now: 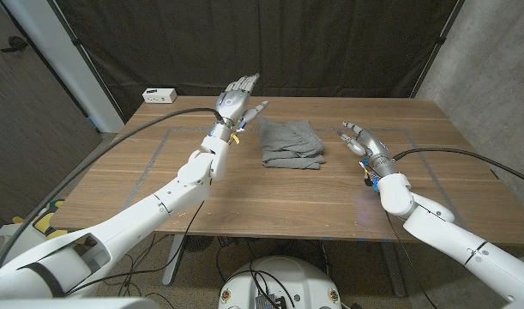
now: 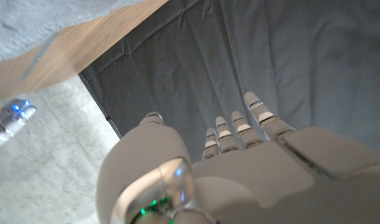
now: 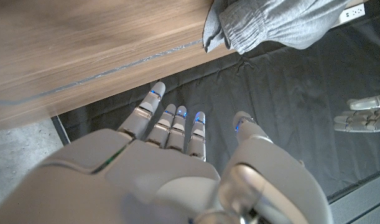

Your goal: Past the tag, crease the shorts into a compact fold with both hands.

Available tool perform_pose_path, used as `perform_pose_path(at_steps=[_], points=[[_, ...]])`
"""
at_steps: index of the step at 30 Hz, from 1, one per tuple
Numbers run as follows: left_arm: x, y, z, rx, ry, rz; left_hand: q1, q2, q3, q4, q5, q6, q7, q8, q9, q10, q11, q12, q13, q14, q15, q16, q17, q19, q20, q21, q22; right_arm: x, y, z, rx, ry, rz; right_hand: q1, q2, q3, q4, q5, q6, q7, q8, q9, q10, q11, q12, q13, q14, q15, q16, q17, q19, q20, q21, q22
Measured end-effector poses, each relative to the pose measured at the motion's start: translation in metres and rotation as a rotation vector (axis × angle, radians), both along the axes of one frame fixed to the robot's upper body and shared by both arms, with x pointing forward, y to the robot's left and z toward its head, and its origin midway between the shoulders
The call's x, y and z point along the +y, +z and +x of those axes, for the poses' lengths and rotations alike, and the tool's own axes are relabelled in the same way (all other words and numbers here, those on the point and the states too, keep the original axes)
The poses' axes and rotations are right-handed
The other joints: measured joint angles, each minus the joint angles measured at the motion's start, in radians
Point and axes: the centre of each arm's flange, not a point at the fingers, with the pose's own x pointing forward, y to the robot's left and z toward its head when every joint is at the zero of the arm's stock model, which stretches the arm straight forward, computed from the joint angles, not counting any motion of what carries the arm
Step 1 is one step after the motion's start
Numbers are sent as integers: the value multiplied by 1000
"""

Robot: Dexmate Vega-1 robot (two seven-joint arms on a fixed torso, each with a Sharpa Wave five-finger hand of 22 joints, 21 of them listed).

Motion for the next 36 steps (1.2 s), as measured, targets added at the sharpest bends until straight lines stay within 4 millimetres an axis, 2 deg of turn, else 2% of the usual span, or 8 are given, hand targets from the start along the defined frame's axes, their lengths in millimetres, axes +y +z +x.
perform_pose_path(at_steps=[8,9,11,12,21,22,24,36], points=[[6,-4,5,118,-115,-120,-52,-7,12,3,-3,-47,28,0,0,-64,32,-2,-4,-70,19,0,0,-55,-13,-35,0,-7,-2,5,-6,10,42,-23,-4,-10,10,8,-34,13,0,0,-14,-4,0,0,-7,0,0,0,-5,-6,0,0],[16,-1,5,136,-136,-168,-63,-4,17,3,-3,-52,30,0,-3,-73,34,-5,-4,-75,21,0,0,-61,-14,-39,0,-4,1,3,-23,45,65,-25,-7,-11,10,8,-34,13,0,0,-15,-4,0,0,-9,2,0,0,-5,-6,0,0],[14,-4,7,174,-176,-194,-73,0,17,3,-3,-55,33,0,-5,-84,37,-5,-4,-88,26,0,0,-72,-15,-44,0,-6,-1,5,-19,39,69,-28,-4,-14,14,8,-41,13,0,0,-20,-2,0,0,-11,0,0,0,-5,-6,0,0],[21,-1,6,181,-186,-222,-79,-3,19,5,-3,-63,34,0,-5,-92,41,-5,-4,-97,28,0,0,-80,-14,-47,0,-6,0,4,-28,58,85,-31,-1,-15,15,8,-45,15,0,0,-20,-2,0,0,-13,-2,0,0,-5,-6,0,0],[18,-9,12,325,-351,-333,-156,3,30,15,-3,-105,48,0,-5,-160,58,-4,-4,-161,46,0,3,-132,-15,-78,0,-11,0,9,-39,104,157,-54,-7,-28,27,8,-61,25,0,0,-32,0,0,0,-13,-2,0,3,-4,-12,0,0],[35,-5,13,335,-363,-377,-161,6,30,16,-3,-113,48,0,-5,-168,60,-4,-4,-166,48,0,3,-136,-14,-81,0,-12,0,10,-38,101,159,-55,-7,-30,30,8,-64,21,0,0,-34,2,0,0,-13,-2,0,3,-6,-13,0,0],[42,-4,13,356,-391,-407,-177,8,33,19,-3,-120,52,0,-5,-181,63,-4,-4,-179,50,0,3,-143,-11,-83,0,-12,0,10,-44,121,180,-62,-7,-32,32,8,-66,20,0,0,-34,2,0,0,-12,-2,0,3,-4,-17,0,0],[57,-13,24,512,-582,-548,-228,1,49,27,2,-145,77,0,-5,-215,76,-4,-9,-211,60,0,3,-171,-7,-101,3,-20,-2,10,-66,164,289,-91,-4,-46,54,15,-75,29,9,0,-30,6,9,0,-12,-2,5,3,8,-29,5,0]])
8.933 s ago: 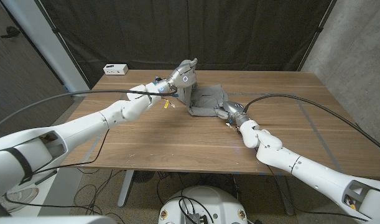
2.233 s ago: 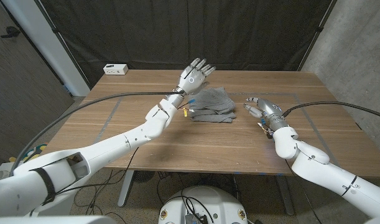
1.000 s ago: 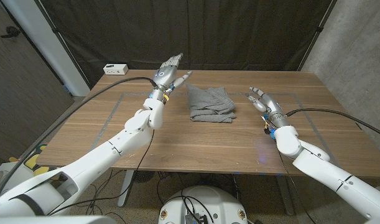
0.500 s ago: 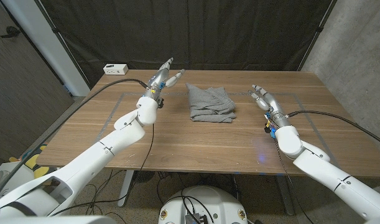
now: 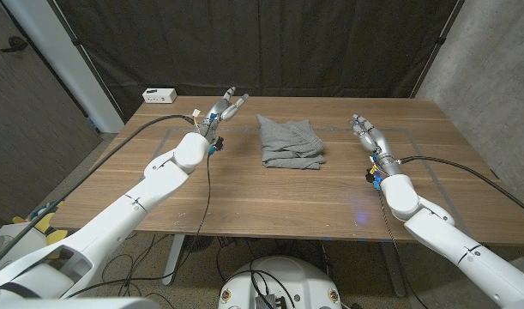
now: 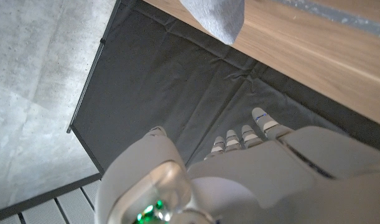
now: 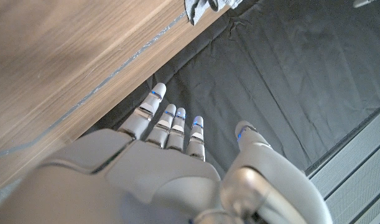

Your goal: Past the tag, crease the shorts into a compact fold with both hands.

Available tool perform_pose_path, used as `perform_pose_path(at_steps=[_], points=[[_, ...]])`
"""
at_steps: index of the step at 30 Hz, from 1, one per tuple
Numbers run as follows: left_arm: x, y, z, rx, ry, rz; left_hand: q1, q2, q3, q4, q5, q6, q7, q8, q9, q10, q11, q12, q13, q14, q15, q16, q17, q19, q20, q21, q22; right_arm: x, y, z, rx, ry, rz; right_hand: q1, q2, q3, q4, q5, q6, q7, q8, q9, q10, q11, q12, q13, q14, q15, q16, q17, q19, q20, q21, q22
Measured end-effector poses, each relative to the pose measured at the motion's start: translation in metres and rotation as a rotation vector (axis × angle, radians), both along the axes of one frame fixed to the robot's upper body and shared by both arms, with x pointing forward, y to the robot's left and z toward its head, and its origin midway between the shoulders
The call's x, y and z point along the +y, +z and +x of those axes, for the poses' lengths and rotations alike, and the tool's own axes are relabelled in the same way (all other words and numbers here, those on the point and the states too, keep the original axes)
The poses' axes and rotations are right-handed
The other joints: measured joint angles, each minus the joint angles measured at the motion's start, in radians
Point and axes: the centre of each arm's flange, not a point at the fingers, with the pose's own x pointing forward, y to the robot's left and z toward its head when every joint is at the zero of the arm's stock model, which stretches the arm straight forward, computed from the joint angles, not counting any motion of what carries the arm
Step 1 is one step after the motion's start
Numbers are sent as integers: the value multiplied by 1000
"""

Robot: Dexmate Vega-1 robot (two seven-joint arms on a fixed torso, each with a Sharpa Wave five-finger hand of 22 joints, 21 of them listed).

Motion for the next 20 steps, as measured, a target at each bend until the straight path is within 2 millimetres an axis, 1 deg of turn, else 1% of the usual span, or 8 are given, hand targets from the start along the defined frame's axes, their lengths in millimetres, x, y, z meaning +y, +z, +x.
perform_pose_path(at_steps=[2,7,9,13,14,17,18,20], points=[[3,-1,2,16,-19,-17,-8,0,5,-3,0,0,0,0,0,-1,1,0,0,0,0,0,0,-5,5,-2,0,-1,0,0,-3,6,14,-3,-3,0,0,0,0,0,1,0,0,0,0,0,4,4,0,0,4,-3,0,0],[8,-7,8,73,-91,-74,-21,-2,8,0,0,-2,2,0,0,-5,6,0,0,-5,6,0,0,-5,5,-2,0,-5,-3,0,-8,19,57,-10,-7,-7,7,7,4,4,4,0,5,5,0,0,10,3,8,0,7,0,0,0],[9,-11,11,105,-133,-101,-28,-9,8,0,0,-5,5,1,0,-5,6,0,0,-5,5,0,0,-5,5,-2,0,-7,-3,-1,-12,24,77,-17,-9,-10,10,7,8,8,7,0,12,12,7,0,15,7,8,-1,13,-1,0,0],[17,-14,17,116,-114,-107,-36,-9,8,0,7,-5,5,4,0,-5,6,0,0,-5,5,0,0,-11,11,-2,0,-9,-2,-2,-20,21,93,-23,-12,-14,14,7,11,11,8,0,20,20,11,-5,25,6,8,-3,18,0,0,0],[12,-16,17,153,-193,-142,-36,-10,8,0,7,-5,5,4,0,-5,6,0,0,-5,5,0,0,-11,11,-2,0,-13,-5,-5,-19,9,105,-23,-12,-14,14,8,11,11,11,0,23,23,11,-5,28,9,8,-3,18,0,0,0],[18,-17,22,162,-181,-146,-46,-12,12,4,7,-5,5,4,0,-5,5,0,0,-5,5,0,0,-12,10,-9,0,-17,-7,-5,-13,-21,115,-28,-17,-14,14,11,17,16,11,-4,23,23,11,-5,33,8,8,-3,18,0,0,0],[14,-18,23,185,-233,-162,-46,-12,12,4,7,-5,6,4,0,-6,6,0,0,-5,5,0,0,-15,7,-11,0,-15,-7,-12,-21,-21,123,-28,-17,-14,14,14,17,16,11,-5,23,23,11,-5,35,9,8,-3,18,0,0,0],[14,-19,25,194,-239,-163,-51,-17,16,0,11,-1,9,4,0,-11,11,0,0,-6,6,0,0,-16,6,-11,0,-15,-8,-14,-26,-33,129,-28,-17,-14,14,14,17,16,11,-5,23,23,11,-5,35,9,8,-3,18,0,0,0]])
